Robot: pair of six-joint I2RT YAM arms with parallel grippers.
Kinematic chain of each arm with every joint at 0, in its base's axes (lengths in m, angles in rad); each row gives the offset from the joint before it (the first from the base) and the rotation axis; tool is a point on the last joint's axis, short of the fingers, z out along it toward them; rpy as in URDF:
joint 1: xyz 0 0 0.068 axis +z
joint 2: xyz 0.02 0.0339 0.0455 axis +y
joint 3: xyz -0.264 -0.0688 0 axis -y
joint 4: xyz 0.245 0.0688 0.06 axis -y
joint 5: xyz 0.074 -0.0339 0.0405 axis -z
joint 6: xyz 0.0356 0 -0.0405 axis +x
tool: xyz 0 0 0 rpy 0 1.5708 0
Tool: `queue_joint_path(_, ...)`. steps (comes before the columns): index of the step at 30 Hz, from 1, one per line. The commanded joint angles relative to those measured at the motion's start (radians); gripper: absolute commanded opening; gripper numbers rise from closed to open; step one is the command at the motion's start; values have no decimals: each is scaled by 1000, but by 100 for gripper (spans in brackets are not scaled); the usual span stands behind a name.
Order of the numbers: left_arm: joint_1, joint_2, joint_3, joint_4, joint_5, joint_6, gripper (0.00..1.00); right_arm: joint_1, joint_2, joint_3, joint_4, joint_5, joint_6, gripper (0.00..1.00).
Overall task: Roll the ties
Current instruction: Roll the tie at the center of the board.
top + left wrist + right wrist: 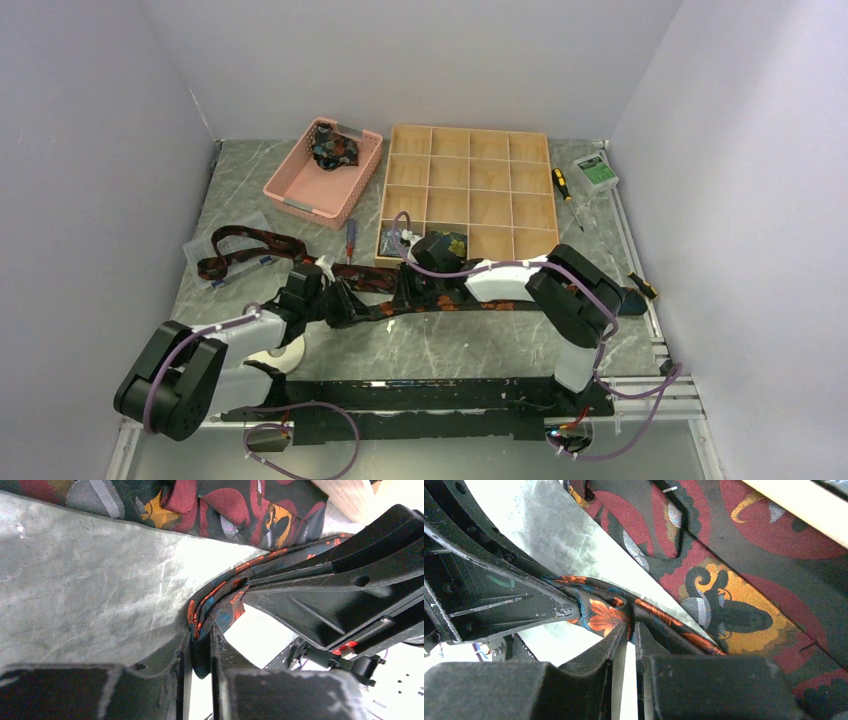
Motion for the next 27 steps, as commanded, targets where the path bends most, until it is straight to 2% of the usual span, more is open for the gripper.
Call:
queue_joint_path(1, 2, -43, 48, -106, -25, 62, 13, 14, -13, -24, -43, 48, -16, 18)
queue_joint_path(4, 2, -62, 103, -243, -69, 104, 4, 14, -48, -15, -73, 71, -14, 25)
queue_joint_path(7, 0, -89, 174, -393, -122, 139, 3, 12, -94, -7, -96, 98, -16, 29)
queue_joint_path(9, 0, -105, 224, -499, -170, 162, 3, 12, -117, 3, -108, 101, -18, 29)
queue_joint_path(13, -1, -109, 313, -674, -260, 203, 3, 16, -135, 42, -101, 62, -17, 22)
queue_joint_path(18, -3, -85, 353, -747, -300, 212, 3, 30, -74, 116, -70, -8, -4, 15)
queue_joint_path(27, -32, -45, 391, -801, -343, 215, 3, 63, 70, 232, -51, -65, 10, 11)
